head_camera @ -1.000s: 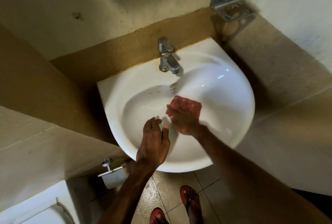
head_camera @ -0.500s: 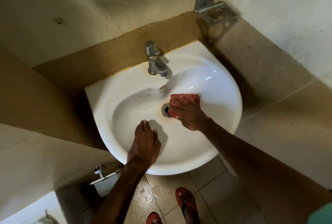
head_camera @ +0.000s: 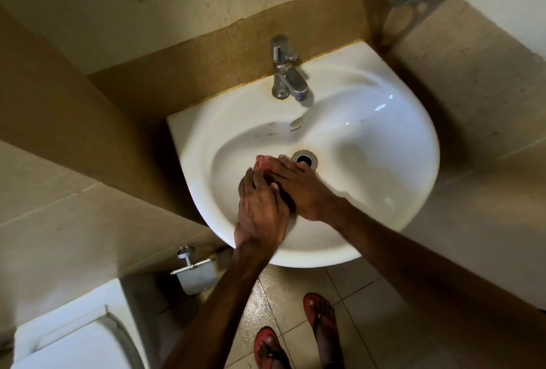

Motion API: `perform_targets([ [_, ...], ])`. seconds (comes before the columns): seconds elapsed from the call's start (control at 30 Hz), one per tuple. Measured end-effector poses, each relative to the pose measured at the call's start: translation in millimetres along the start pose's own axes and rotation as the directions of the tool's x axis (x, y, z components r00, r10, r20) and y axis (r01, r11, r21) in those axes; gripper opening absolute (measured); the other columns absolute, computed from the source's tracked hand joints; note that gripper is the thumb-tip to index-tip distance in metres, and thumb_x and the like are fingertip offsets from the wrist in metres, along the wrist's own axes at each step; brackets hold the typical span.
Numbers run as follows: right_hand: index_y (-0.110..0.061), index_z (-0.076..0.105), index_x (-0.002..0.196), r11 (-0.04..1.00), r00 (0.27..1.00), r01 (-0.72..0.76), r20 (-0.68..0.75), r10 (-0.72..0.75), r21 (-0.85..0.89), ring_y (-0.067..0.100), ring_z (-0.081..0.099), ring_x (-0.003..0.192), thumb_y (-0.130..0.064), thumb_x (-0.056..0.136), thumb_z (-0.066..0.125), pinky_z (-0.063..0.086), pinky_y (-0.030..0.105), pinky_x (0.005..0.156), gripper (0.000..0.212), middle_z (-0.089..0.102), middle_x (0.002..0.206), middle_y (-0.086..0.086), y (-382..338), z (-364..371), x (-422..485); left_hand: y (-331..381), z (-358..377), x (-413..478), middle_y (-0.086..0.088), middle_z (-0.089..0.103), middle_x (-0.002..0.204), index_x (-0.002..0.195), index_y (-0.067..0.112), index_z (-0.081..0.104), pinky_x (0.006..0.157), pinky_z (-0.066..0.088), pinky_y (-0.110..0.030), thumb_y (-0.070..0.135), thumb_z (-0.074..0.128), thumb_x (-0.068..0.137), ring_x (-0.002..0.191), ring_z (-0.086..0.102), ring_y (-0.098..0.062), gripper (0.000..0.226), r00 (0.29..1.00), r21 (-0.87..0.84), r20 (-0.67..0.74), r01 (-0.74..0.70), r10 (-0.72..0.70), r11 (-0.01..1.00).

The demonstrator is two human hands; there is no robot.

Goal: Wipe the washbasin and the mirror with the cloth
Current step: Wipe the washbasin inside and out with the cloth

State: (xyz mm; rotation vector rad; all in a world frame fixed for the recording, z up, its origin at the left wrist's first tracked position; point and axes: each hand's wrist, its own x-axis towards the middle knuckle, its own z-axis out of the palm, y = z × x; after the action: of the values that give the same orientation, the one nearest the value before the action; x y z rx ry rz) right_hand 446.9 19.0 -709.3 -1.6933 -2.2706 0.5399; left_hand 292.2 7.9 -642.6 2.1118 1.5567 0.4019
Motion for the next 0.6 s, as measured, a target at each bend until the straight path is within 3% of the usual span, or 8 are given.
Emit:
perform_targets([
  [0.1,-0.039,0.037,0.157,0.982,0.998,0.029,-0.041,-0.038,-0.186,0.028,0.029,0.158,-0.052,0.106,0.031,0.027,0.058,0.125,0.053,0.03,0.171,-0.004,41,-3,-4,-3,3,-1,-0.021,0.048,0.144,0.141,-0.002,0.041,0.117,0.039,-0.039,0.018,0.04,0.102,0.14,0.043,-0.03,0.044,1.0,0.032,-0.002,-0.008,0.008,0.999],
  [0.2,-0.021,0.057,0.147,0.98,0.965,0.057,-0.241,-0.103,-0.189,0.025,0.056,0.14,-0.016,0.1,0.064,0.046,0.054,0.113,0.047,0.054,0.155,0.004,72,-15,-10,-6,4,-1,-0.018,0.052,0.139,0.139,0.0,0.043,0.113,0.043,-0.039,0.02,0.038,0.102,0.135,0.047,-0.029,0.042,1.0,0.06,0.004,-0.01,0.01,0.998],
  [0.27,0.0,0.073,0.12,1.0,0.953,-0.005,-0.304,0.0,-0.015,0.02,0.068,0.117,0.004,0.093,0.062,0.053,0.044,0.105,0.03,0.069,0.127,0.012,76,-23,-21,-7,5,-1,-0.018,0.052,0.137,0.138,0.0,0.043,0.111,0.044,-0.04,0.023,0.035,0.102,0.133,0.048,-0.029,0.043,1.0,0.07,0.014,-0.01,0.009,0.998],
  [0.37,-0.014,0.079,0.103,0.999,0.946,-0.025,-0.325,0.009,-0.046,0.022,0.067,0.106,0.009,0.069,0.057,0.048,0.036,0.101,0.047,0.076,0.11,0.004,57,-46,-33,-8,6,-1,-0.018,0.052,0.136,0.138,0.0,0.044,0.109,0.046,-0.039,0.024,0.032,0.102,0.131,0.049,-0.029,0.045,1.0,0.088,0.018,-0.004,0.003,0.996],
  [0.47,-0.006,0.08,0.1,0.996,0.968,0.083,-0.24,-0.077,0.015,0.017,0.069,0.097,0.001,0.08,0.052,0.044,0.011,0.103,0.035,0.079,0.101,0.01,34,-37,-55,-8,6,-2,-0.018,0.052,0.136,0.138,0.0,0.045,0.109,0.046,-0.037,0.023,0.033,0.103,0.131,0.05,-0.028,0.043,1.0,0.091,0.013,0.005,-0.006,0.996],
  [0.5,-0.004,0.08,0.106,0.997,0.979,0.069,-0.194,-0.061,0.036,0.021,0.07,0.104,0.003,0.081,0.054,0.044,0.016,0.108,0.036,0.078,0.109,0.014,28,-35,-60,-7,5,-3,-0.018,0.052,0.136,0.139,0.0,0.045,0.109,0.046,-0.036,0.022,0.034,0.103,0.131,0.049,-0.028,0.043,1.0,0.086,0.012,0.003,-0.004,0.996],
  [0.57,-0.004,0.076,0.12,0.998,0.996,0.047,-0.08,-0.044,0.035,0.033,0.069,0.12,0.011,0.079,0.059,0.05,0.041,0.109,0.047,0.073,0.127,0.015,31,-33,-59,-6,4,-4,-0.02,0.052,0.138,0.139,-0.002,0.045,0.109,0.047,-0.037,0.021,0.036,0.103,0.133,0.049,-0.029,0.043,1.0,0.077,0.008,0.002,-0.003,0.997],
  [0.6,-0.001,0.076,0.117,0.992,0.994,0.075,-0.088,-0.066,0.103,0.032,0.071,0.117,0.01,0.08,0.056,0.054,0.04,0.105,0.043,0.074,0.124,0.013,35,-35,-53,-6,3,-5,-0.02,0.052,0.137,0.138,-0.003,0.045,0.109,0.047,-0.038,0.02,0.036,0.103,0.132,0.049,-0.03,0.043,1.0,0.078,0.006,0.002,-0.002,0.997],
])
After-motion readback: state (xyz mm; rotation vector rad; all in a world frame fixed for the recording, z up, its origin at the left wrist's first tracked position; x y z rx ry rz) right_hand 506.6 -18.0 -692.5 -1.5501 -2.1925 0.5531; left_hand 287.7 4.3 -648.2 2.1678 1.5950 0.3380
